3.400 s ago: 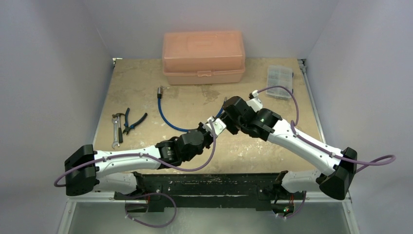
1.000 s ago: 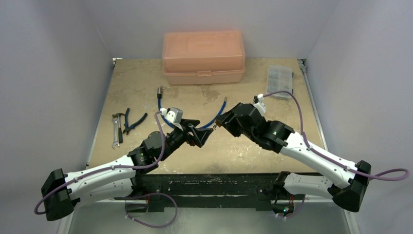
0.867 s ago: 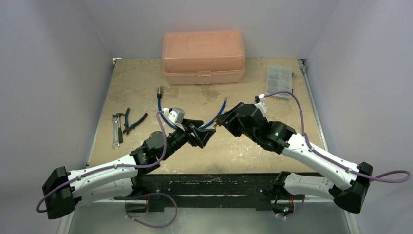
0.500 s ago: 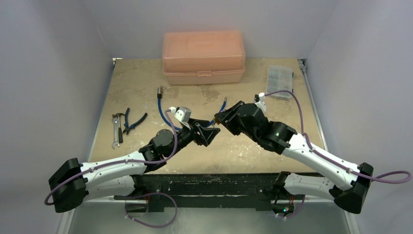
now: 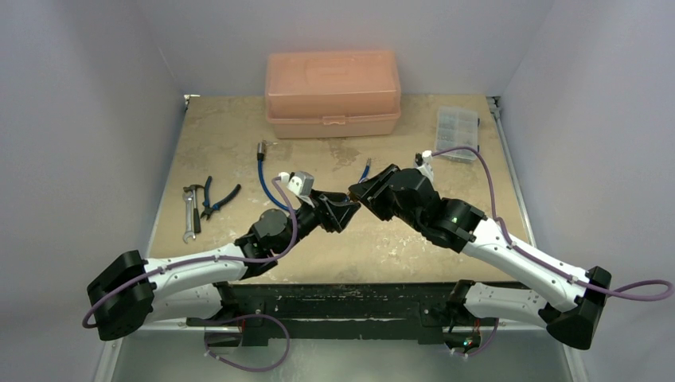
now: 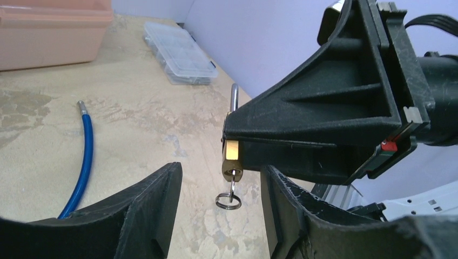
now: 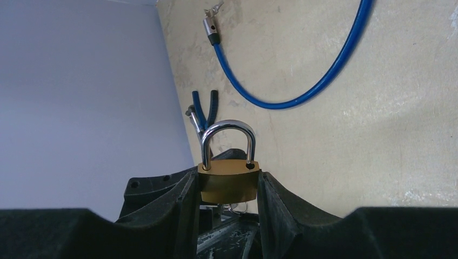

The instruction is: Unlock with the key

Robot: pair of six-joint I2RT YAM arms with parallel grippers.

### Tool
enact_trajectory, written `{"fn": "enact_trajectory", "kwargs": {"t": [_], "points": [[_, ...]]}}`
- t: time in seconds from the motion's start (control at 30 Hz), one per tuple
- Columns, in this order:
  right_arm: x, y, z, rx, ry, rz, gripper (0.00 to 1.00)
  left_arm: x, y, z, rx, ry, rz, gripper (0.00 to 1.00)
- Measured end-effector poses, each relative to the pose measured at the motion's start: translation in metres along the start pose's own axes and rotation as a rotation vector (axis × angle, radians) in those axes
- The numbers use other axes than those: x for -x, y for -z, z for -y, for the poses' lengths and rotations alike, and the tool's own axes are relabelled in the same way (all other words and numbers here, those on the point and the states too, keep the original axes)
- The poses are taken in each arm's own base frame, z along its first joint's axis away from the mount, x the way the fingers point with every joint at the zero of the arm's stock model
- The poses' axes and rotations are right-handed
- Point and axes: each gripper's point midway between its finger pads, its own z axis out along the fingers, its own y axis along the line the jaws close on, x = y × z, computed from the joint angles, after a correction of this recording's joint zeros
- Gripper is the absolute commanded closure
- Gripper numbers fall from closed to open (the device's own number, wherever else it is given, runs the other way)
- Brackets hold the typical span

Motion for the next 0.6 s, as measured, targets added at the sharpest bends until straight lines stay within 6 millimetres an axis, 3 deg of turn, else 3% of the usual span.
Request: {"fn": "enact_trajectory", "kwargs": {"t": [0.2,0.4,0.47,0.6], "points": [[0.000,0.001,-0.002,0.013,0.002,-0.001,1.00,0.006,-0.007,0.001,0.000,0.018,0.028,0.50],[-0.001,0.001,-0.003,0.019,0.009,-0.005,1.00,0.008,-0.015,0.002,-0.005,0.029,0.036,0.81],[0.000,0.000,-0.003,0.024,0.008,-0.001,1.00,0.009,-0.018,0.006,-0.017,0.029,0.037,0.96],[0.002,-0.002,-0.002,0.029,0.016,0.011,1.00,0.008,-0.021,0.006,-0.017,0.026,0.030,1.00]]}}
